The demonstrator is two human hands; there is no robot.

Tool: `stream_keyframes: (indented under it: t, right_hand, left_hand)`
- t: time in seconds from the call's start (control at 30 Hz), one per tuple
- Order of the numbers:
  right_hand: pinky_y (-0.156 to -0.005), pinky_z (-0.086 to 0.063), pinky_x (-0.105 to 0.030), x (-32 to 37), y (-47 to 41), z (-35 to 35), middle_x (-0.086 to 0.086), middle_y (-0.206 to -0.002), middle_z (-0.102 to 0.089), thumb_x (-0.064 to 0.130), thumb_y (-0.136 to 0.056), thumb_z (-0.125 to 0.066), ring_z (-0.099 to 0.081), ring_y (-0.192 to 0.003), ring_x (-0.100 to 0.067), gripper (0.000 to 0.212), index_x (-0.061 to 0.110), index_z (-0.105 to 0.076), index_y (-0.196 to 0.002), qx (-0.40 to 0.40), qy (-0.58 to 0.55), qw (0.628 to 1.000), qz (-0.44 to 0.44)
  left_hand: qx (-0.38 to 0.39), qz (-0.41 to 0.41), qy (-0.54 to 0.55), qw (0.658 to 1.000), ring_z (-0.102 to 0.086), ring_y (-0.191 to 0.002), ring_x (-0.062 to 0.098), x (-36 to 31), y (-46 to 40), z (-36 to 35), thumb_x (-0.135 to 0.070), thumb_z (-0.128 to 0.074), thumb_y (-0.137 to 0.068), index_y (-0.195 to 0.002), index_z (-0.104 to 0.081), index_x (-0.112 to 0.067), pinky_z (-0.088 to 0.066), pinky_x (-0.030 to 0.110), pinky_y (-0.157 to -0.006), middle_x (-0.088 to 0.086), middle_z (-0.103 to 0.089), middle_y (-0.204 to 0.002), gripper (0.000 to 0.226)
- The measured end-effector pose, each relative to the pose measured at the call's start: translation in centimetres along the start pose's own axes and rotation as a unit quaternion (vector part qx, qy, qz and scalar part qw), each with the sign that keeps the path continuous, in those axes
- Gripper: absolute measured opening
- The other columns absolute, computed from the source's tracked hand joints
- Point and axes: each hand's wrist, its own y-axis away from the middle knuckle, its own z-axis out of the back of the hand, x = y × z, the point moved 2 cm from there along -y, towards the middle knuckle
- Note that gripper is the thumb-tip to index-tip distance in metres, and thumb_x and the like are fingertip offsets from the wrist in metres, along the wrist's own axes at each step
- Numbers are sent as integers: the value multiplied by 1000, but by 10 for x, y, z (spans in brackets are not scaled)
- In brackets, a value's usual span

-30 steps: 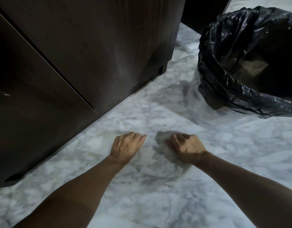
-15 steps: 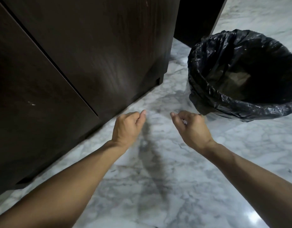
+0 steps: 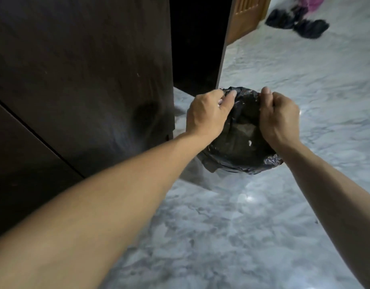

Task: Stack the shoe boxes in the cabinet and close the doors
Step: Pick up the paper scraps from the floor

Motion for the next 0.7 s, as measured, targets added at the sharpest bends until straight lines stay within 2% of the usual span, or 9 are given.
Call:
stream_keyframes:
  t: [0.03, 0.1, 0.17, 0.23, 0.4, 0.5, 0.6, 0.67, 0.7]
  right_hand:
    - [-61, -25, -32, -8, -5, -2, -5, -57, -43, 43, -102, -33, -43, -64, -33, 52, 11, -36, -60, -1, 9, 1000, -10]
    - [-66, -36, -36, -27, -9, -7, -13, -72, -59, 46, -99, -38, -54, -78, -37, 47, 10, -48, -70, 12, 28, 999, -21]
    - [-77, -48, -41, -39, -8, -10, -12, -89, -68, 47, -94, -48, -61, -90, -35, 39, 12, -62, -86, 23, 26, 999, -33]
    - [-80, -50, -38, -43, -5, -11, -4, -85, -69, 44, -91, -56, -64, -88, -27, 30, 15, -67, -89, 16, 3, 999, -32]
    - [-66, -42, -26, -40, 1, -12, -1, -80, -69, 34, -88, -65, -60, -76, -14, 21, 14, -69, -88, -20, 11, 1000, -13]
    - [-61, -35, -25, -41, 2, -10, 2, -71, -65, 39, -84, -70, -56, -70, -13, 24, 16, -70, -82, 5, 24, 1000, -16]
    - [-55, -33, -28, -40, 3, -11, 1, -54, -56, 50, -84, -66, -54, -58, -20, 39, 16, -64, -65, 36, 50, 998, 7]
    - [-54, -33, -31, -38, 5, -12, 2, -48, -48, 51, -88, -60, -49, -54, -23, 47, 17, -53, -55, 26, 60, 998, 1]
    - [-56, -36, -32, -36, 6, -11, 2, -52, -50, 49, -90, -58, -51, -57, -25, 44, 18, -55, -58, 11, 57, 998, 2]
  left_hand:
    - [27, 20, -3, 999, -44, -50, 18, 1, -2, -11, -36, -58, -93, -57, -43, -17, -25, 31, -53, -7, -41, -51, 44]
    - [108, 64, -27, 992, -57, -75, 25, 7, -3, -30, -41, -57, -93, -79, -58, -13, -35, 31, -60, 4, -61, -78, 32]
    - [183, 92, -60, 977, -59, -86, 23, 15, 3, -42, -47, -58, -91, -89, -60, -17, -41, 31, -67, 3, -64, -92, 30]
    - [213, 93, -101, 967, -59, -84, 22, 19, 9, -45, -50, -57, -91, -93, -63, -19, -42, 30, -67, 0, -65, -91, 32]
    - [202, 79, -169, 962, -63, -92, 29, 15, 14, -44, -41, -58, -93, -99, -67, -19, -39, 31, -66, 6, -69, -100, 25]
    - [186, 73, -181, 963, -63, -87, 32, 14, 19, -43, -39, -57, -94, -93, -68, -19, -38, 31, -63, 8, -69, -92, 22]
    - [165, 66, -185, 967, -62, -81, 32, 12, 21, -42, -39, -55, -94, -86, -68, -18, -37, 31, -62, 8, -68, -85, 26]
    - [145, 69, -153, 975, -60, -74, 30, 11, 21, -40, -38, -54, -94, -82, -68, -15, -37, 30, -61, 5, -65, -74, 29]
    - [133, 65, -116, 982, -59, -71, 28, 11, 22, -37, -36, -55, -94, -80, -67, -14, -39, 31, -60, 3, -62, -69, 30]
